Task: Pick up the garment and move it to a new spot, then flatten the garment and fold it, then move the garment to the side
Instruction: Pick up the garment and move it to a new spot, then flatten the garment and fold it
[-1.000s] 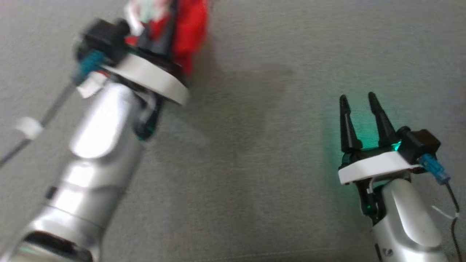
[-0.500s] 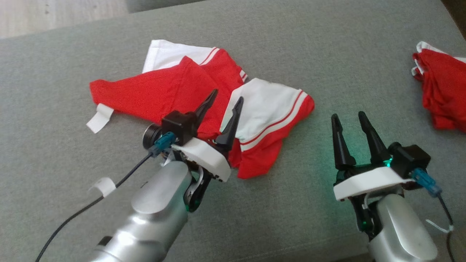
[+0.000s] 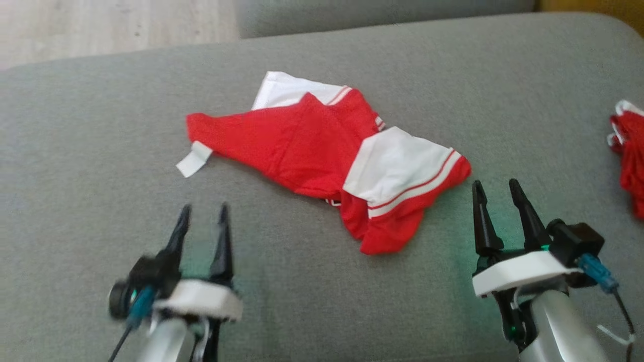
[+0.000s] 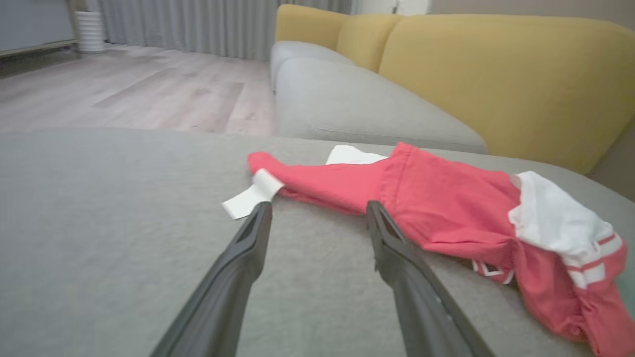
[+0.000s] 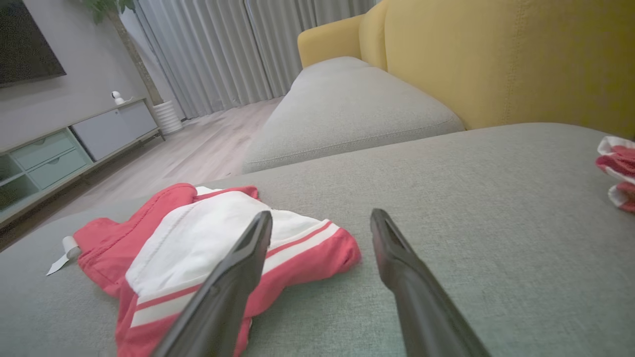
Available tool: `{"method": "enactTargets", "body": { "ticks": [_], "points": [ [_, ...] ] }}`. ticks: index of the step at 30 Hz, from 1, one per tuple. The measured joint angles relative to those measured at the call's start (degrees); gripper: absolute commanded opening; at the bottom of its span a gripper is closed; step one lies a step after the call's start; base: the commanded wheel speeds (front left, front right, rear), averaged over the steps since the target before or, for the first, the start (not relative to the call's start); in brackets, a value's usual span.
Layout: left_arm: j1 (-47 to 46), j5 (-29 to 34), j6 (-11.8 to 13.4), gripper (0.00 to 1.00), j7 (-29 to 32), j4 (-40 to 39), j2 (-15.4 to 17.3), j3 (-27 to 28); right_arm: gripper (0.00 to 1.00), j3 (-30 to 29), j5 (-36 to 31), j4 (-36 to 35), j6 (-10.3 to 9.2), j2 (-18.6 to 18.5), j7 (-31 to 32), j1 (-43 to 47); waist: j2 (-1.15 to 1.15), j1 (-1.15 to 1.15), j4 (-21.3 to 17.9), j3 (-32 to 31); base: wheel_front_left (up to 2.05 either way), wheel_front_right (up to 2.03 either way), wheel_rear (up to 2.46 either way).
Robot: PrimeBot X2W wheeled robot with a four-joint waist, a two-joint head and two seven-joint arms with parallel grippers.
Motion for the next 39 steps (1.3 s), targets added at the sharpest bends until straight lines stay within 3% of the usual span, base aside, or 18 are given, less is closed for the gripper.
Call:
{"method": "enactTargets", "body": {
  "ticks": [7,15,22,28,34,39],
  "points": [
    [13.46,6.78,-2.13,1.00,0.00,-8.04,-2.14,10.37,1.00,-0.80,-0.43,0.56,0.00,0.05,0.00,2.83,0.00,0.00,2.86,-3.64,0.00,0.00,0.00],
    [18.87,10.04,-4.59,1.00,0.00,-9.36,-4.05,14.41,1.00,-0.93,-0.45,1.38,0.00,0.12,0.00,5.34,0.00,0.00,4.66,-5.47,0.00,0.00,0.00],
    [18.30,9.99,-5.14,1.00,0.00,-9.31,-4.14,13.71,1.00,0.85,-0.98,1.40,0.00,0.12,0.00,5.17,0.00,0.01,5.01,-4.56,0.00,0.00,0.00],
    [17.37,8.80,-5.13,1.00,0.00,-8.90,-4.16,10.49,1.00,8.81,-0.92,4.38,0.00,0.11,0.01,0.73,0.00,0.01,6.58,-3.06,0.00,0.00,0.00],
    [14.66,6.86,-5.03,1.00,0.00,-8.59,-4.21,7.10,1.00,10.57,-3.64,14.90,0.00,0.01,0.03,-9.60,0.00,0.01,10.39,-1.34,0.00,0.00,0.00],
    [14.43,5.89,-4.47,1.00,0.00,-8.06,-4.21,6.56,1.00,10.04,-6.82,23.56,0.00,-0.07,0.57,-11.64,0.00,0.01,14.14,0.50,0.00,0.00,0.00]
  ]
}}
